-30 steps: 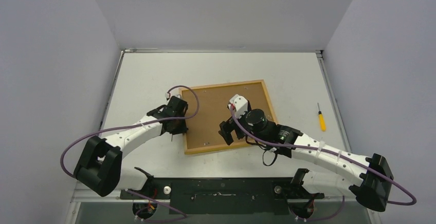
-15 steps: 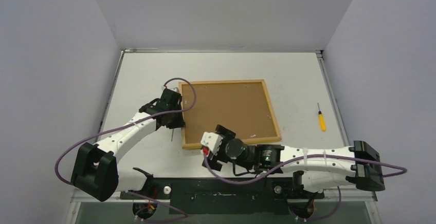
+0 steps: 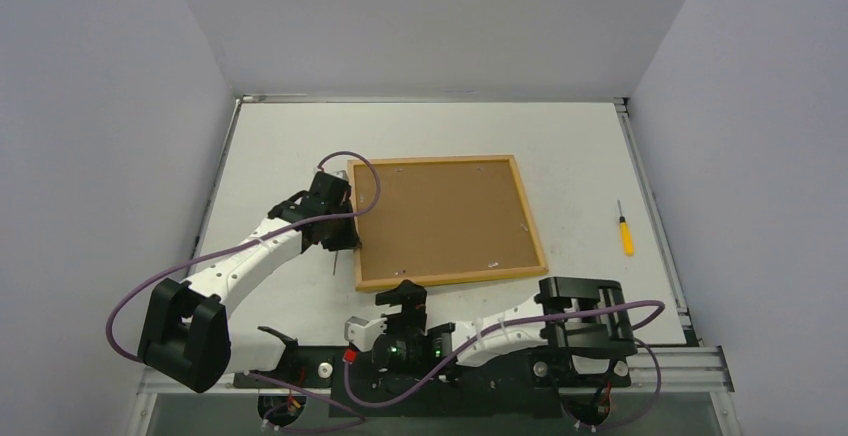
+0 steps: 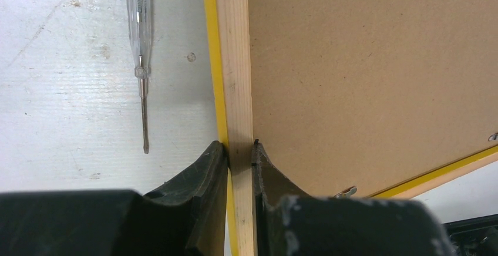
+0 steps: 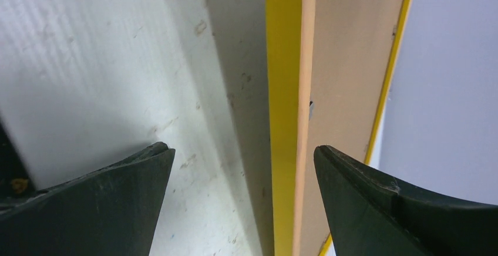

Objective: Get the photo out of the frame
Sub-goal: Turn over the photo frame at the center of the board.

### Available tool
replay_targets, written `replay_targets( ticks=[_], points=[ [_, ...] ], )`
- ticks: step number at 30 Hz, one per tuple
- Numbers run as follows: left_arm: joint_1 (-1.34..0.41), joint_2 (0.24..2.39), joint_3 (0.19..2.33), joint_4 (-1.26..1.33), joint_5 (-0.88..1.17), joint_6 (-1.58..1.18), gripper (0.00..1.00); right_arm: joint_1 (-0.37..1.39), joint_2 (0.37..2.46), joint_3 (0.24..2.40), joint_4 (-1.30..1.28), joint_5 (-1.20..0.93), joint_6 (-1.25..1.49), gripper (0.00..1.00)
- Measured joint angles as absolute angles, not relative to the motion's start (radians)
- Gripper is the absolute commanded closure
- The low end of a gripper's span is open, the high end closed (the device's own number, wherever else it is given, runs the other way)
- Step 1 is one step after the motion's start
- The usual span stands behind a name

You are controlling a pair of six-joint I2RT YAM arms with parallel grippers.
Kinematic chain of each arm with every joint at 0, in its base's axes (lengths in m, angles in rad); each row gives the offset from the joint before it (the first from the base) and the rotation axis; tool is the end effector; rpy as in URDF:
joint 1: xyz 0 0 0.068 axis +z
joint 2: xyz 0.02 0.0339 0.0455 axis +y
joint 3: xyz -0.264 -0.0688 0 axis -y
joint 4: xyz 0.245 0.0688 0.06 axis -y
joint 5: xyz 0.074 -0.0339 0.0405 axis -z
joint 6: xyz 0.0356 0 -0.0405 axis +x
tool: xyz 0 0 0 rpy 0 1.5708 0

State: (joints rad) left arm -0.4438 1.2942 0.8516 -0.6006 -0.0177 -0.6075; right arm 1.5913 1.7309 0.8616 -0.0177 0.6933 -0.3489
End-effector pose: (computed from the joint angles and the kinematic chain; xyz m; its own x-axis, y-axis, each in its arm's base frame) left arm 0.2262 -0.1068 0.2221 -0.8812 -0.2130 -0.4221 -0.0995 0.9563 -0.2748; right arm 0.0160 0.3305 0.1471 0.2806 -0.8609 -0.4243 -0.7250 0.0996 -0.6815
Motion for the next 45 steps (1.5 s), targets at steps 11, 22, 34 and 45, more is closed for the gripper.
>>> replay_targets(
  ticks=[11, 22, 34, 45],
  points=[
    [-0.437, 1.294, 0.852, -0.6, 0.001, -0.605, 1.0, 1.583, 1.918, 0.92, 0.152, 0.939, -0.456, 0.12],
    [-0.437, 1.29, 0.846, -0.596, 0.017, -0.606, 1.0, 1.522, 1.972, 0.934, 0.238, 0.985, -0.535, 0.66],
    [-0.423, 1.227, 0.814, -0.58, 0.036, -0.606, 0.93, 1.526, 2.0, 0.958, 0.274, 1.047, -0.612, 0.95],
    [-0.379, 1.056, 0.789, -0.543, 0.074, -0.628, 0.57, 1.532, 1.924, 0.937, 0.292, 1.028, -0.619, 0.95]
  ],
)
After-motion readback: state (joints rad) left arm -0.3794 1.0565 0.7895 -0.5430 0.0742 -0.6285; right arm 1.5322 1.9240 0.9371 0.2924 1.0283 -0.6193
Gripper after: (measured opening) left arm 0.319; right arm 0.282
